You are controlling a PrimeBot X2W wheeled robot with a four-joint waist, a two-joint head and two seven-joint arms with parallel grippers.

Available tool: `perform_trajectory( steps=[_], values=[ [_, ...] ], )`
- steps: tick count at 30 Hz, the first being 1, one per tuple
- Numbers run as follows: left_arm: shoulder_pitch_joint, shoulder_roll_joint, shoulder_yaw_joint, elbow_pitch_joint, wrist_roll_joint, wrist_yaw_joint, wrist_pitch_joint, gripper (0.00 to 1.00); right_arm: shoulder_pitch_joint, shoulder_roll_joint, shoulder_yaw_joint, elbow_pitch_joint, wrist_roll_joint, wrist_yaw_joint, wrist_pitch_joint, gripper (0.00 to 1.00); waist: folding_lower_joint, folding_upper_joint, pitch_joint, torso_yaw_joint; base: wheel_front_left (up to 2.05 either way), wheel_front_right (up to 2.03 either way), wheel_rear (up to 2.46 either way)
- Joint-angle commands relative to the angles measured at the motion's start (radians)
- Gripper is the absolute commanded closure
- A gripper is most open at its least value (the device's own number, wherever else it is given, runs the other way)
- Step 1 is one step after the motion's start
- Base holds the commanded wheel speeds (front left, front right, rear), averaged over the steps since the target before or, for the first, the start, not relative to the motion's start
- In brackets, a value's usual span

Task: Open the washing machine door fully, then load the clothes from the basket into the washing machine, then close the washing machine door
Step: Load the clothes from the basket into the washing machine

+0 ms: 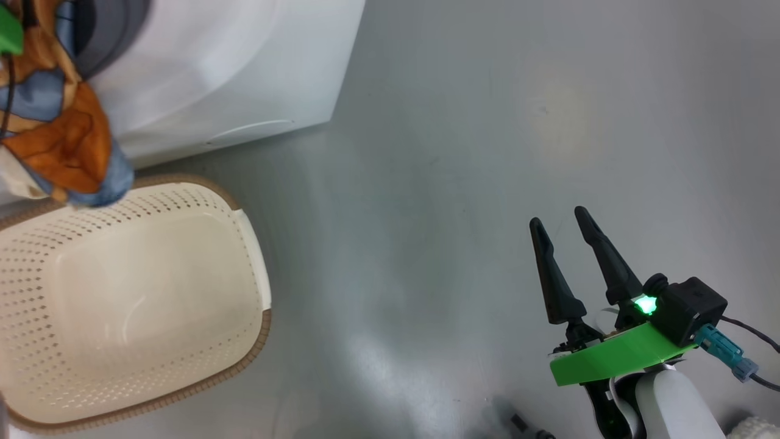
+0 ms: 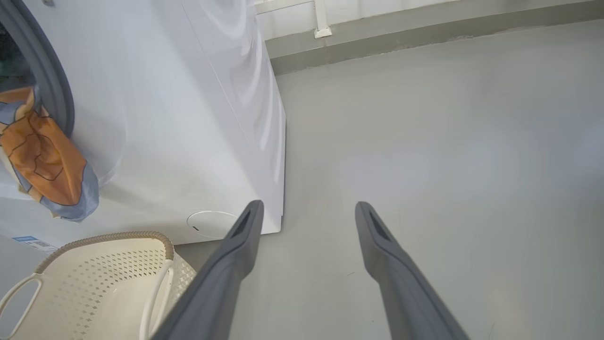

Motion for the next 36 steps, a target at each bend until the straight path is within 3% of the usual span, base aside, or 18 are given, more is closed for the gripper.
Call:
perform_trajectory(
  steps=[1, 8, 13, 18, 23, 26, 32, 36],
  values=[
    [-0.025, 0.046, 0.011, -0.016, -0.013, -0.002, 0.008, 1.00, 0.003, -0.001, 0.027, -0.017, 0.011, 0.002, -0.005, 0.00, 0.0000, -0.0001, 0.024, -0.015, 0.00, 0.00, 0.00],
    [-0.155, 0.062, -0.062, 0.059, -0.057, -0.002, 0.125, 1.00, -0.004, -0.001, 0.059, -0.022, 0.027, 0.002, -0.005, 0.00, 0.0000, -0.0001, 0.098, -0.024, 0.00, 0.00, 0.00],
    [-0.226, 0.088, -0.091, 0.086, -0.051, -0.002, 0.140, 1.00, -0.008, -0.001, 0.075, -0.025, 0.035, 0.002, -0.005, 0.00, 0.0000, -0.0001, 0.140, -0.019, 0.00, 0.00, 0.00],
    [-0.277, 0.098, -0.125, 0.084, -0.038, -0.002, 0.061, 1.00, -0.010, -0.001, 0.092, -0.028, 0.039, 0.002, -0.005, 0.00, 0.0000, -0.0001, 0.162, -0.016, 0.00, 0.00, 0.00],
    [-0.313, 0.118, -0.154, 0.054, -0.001, -0.002, -0.139, 1.00, -0.014, -0.001, 0.109, -0.026, 0.045, 0.002, -0.005, 0.00, 0.0000, -0.0001, 0.174, -0.017, 0.00, 0.00, 0.00],
    [-0.327, 0.133, -0.152, -0.008, 0.043, -0.002, -0.177, 1.00, -0.015, -0.001, 0.115, -0.027, 0.052, 0.002, -0.005, 0.00, 0.0000, -0.0001, 0.180, -0.021, 0.00, 0.00, 0.00],
    [-0.282, 0.143, -0.070, -0.297, 0.115, -0.002, -0.179, 1.00, -0.026, -0.001, 0.121, -0.022, 0.070, 0.002, -0.005, 0.00, 0.0000, -0.0001, 0.197, -0.028, 0.00, 0.00, 0.00],
    [-0.239, 0.137, -0.049, -0.315, 0.117, -0.002, -0.179, 1.00, -0.030, -0.001, 0.120, -0.018, 0.071, 0.002, -0.005, 0.00, 0.0000, -0.0001, 0.196, -0.026, 0.00, 0.00, 0.00]
  ],
)
